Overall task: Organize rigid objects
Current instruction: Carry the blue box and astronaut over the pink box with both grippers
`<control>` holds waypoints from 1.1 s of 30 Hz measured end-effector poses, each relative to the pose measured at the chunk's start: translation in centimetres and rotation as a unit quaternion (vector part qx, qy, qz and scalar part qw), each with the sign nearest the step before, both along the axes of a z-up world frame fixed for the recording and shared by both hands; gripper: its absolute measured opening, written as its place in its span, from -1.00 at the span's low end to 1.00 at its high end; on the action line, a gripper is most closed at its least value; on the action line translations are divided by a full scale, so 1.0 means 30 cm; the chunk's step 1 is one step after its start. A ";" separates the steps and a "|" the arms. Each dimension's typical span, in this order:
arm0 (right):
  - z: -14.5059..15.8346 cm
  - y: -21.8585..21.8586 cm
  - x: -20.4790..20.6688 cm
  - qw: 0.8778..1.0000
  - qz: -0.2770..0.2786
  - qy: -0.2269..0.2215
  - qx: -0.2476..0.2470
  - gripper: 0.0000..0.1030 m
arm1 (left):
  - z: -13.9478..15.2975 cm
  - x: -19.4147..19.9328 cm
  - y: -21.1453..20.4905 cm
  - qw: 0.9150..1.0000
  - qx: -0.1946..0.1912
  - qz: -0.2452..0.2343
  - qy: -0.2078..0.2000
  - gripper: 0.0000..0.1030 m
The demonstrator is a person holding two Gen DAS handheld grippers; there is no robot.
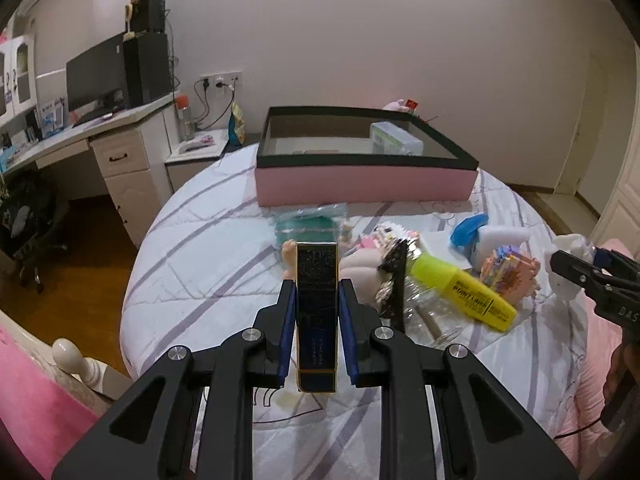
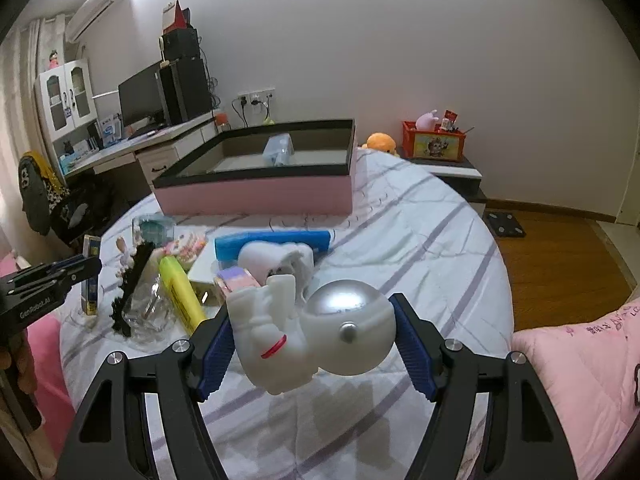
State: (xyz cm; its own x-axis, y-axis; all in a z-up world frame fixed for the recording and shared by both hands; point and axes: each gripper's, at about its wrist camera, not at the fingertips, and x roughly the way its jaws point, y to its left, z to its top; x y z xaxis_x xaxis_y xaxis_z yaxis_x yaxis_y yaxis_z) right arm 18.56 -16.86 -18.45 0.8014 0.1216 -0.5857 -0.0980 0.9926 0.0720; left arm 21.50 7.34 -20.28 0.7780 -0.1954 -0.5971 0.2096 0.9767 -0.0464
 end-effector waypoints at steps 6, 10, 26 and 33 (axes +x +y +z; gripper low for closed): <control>0.043 0.023 0.023 1.000 0.009 -0.016 -0.002 0.43 | 0.059 0.011 -0.040 1.000 -0.003 -0.016 -0.017 -0.60; 0.097 0.043 0.068 0.999 0.018 -0.030 -0.007 0.43 | 0.110 0.047 -0.072 0.999 -0.008 -0.030 -0.027 -0.60; 0.256 0.115 0.630 0.997 0.072 -0.002 -0.032 0.43 | 0.309 0.618 -0.236 0.996 0.034 -0.080 -0.017 -0.60; 0.176 0.132 0.920 0.992 0.038 0.048 -0.107 0.43 | 0.212 0.886 -0.267 0.994 0.049 -0.076 0.053 -0.60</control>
State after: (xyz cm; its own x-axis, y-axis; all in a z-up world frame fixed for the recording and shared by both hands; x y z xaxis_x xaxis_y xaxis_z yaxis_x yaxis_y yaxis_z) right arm 46.14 -12.91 -13.17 0.7339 0.0437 -0.6779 -0.1750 0.9764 -0.1265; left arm 48.07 -0.66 -13.92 0.6750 -0.2438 -0.6963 0.3551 0.9347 0.0169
